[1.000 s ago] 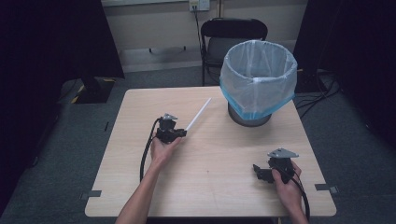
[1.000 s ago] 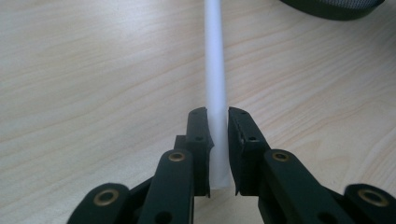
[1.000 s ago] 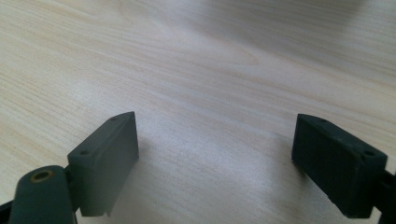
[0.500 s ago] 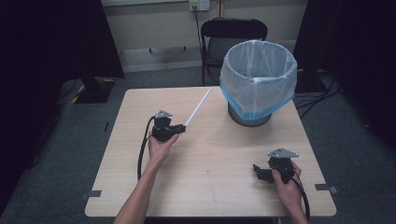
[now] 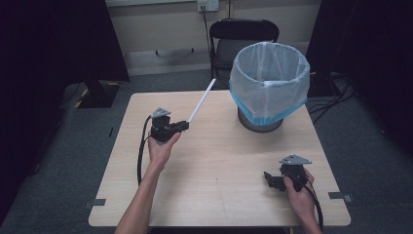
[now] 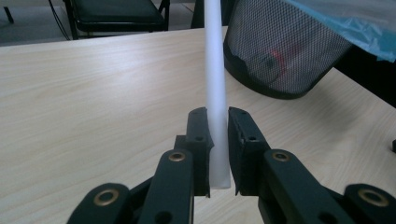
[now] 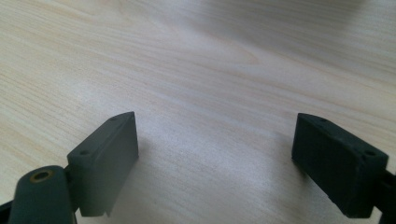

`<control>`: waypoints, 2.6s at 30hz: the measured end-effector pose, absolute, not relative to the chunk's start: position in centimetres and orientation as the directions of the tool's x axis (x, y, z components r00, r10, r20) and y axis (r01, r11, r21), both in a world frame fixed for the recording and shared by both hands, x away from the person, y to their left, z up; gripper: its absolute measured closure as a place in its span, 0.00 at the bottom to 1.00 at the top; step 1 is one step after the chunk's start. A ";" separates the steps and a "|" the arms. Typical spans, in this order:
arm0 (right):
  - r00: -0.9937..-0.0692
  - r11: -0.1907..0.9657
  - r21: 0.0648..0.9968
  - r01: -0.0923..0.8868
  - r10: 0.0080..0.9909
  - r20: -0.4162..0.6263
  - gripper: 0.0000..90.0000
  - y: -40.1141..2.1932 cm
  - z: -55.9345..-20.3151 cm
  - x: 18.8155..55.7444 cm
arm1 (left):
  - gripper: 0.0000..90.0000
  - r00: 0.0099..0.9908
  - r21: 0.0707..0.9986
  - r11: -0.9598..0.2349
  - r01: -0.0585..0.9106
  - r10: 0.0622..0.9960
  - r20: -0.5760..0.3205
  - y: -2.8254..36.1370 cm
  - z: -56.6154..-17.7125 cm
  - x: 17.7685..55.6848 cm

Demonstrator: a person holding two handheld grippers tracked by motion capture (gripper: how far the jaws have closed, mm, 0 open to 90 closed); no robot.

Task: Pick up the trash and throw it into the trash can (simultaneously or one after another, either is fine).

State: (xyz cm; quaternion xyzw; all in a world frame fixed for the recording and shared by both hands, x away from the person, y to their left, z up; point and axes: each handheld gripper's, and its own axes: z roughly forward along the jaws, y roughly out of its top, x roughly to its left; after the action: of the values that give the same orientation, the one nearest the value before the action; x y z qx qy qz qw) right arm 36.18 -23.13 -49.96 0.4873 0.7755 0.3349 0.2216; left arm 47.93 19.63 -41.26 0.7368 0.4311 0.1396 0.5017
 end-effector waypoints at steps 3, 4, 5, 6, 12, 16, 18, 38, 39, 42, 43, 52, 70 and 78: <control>-0.425 0.299 0.735 0.609 0.905 -0.015 0.15 -23.1 -50.0 36.2 | 0.88 0.592 0.870 -0.109 0.481 0.772 -0.231 19.8 -40.7 47.8; -0.425 0.299 0.735 0.609 0.905 -0.015 0.15 -23.1 -50.0 36.2 | 0.89 0.592 0.873 -0.104 0.477 0.772 -0.232 19.8 -40.6 47.8; -0.425 0.297 0.734 0.611 0.905 -0.013 0.15 -23.1 -50.0 36.2 | 0.89 0.594 0.876 -0.098 0.472 0.770 -0.234 19.8 -40.4 47.8; -0.425 0.296 0.734 0.611 0.905 -0.012 0.15 -23.1 -50.0 36.2 | 0.88 0.597 0.878 -0.100 0.468 0.769 -0.230 19.8 -40.2 47.8; -0.424 0.295 0.734 0.612 0.906 -0.011 0.15 -23.1 -50.0 36.2 | 0.88 0.604 0.889 -0.089 0.449 0.764 -0.228 19.8 -39.4 47.6; -0.425 0.297 0.734 0.611 0.905 -0.012 0.15 -23.2 -50.0 36.2 | 0.88 0.622 0.905 -0.079 0.417 0.752 -0.221 19.7 -38.7 47.6; -0.425 0.296 0.734 0.611 0.905 -0.012 0.15 -23.1 -50.0 36.2 | 0.88 0.633 0.916 -0.084 0.393 0.747 -0.203 19.6 -38.1 47.5; -0.426 0.298 0.734 0.610 0.905 -0.013 0.15 -23.2 -50.0 36.2 | 0.88 0.681 0.944 -0.062 0.324 0.708 -0.188 17.4 -34.5 48.2; -0.425 0.297 0.734 0.610 0.905 -0.012 0.15 -23.1 -50.0 36.2 | 0.88 0.682 0.946 -0.062 0.319 0.708 -0.183 17.3 -34.3 48.2; -0.426 0.298 0.734 0.610 0.905 -0.013 0.15 -23.2 -50.0 36.2 | 0.88 0.691 0.949 -0.069 0.307 0.701 -0.173 17.0 -33.9 48.2; -0.425 0.297 0.734 0.610 0.905 -0.013 0.15 -23.1 -50.0 36.2 | 0.88 0.694 0.950 -0.068 0.306 0.698 -0.174 16.9 -33.8 48.2; -0.424 0.297 0.734 0.611 0.906 -0.013 0.15 -23.1 -50.0 36.2 | 0.88 0.717 0.957 -0.080 0.279 0.681 -0.152 16.0 -32.5 48.4; -0.425 0.297 0.734 0.611 0.905 -0.013 0.15 -23.1 -50.0 36.2 | 0.88 0.740 0.965 -0.098 0.242 0.663 -0.118 14.3 -29.7 49.1; -0.425 0.298 0.734 0.611 0.905 -0.013 0.15 -23.1 -50.0 36.2 | 0.88 0.757 0.969 -0.096 0.227 0.644 -0.113 13.5 -28.0 49.4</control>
State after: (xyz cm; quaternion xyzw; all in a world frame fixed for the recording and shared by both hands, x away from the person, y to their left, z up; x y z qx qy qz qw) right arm 36.18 -23.15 -49.97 0.4889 0.7749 0.3349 0.2197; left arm 49.44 13.47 -27.95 0.7195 0.3025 0.1738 0.6005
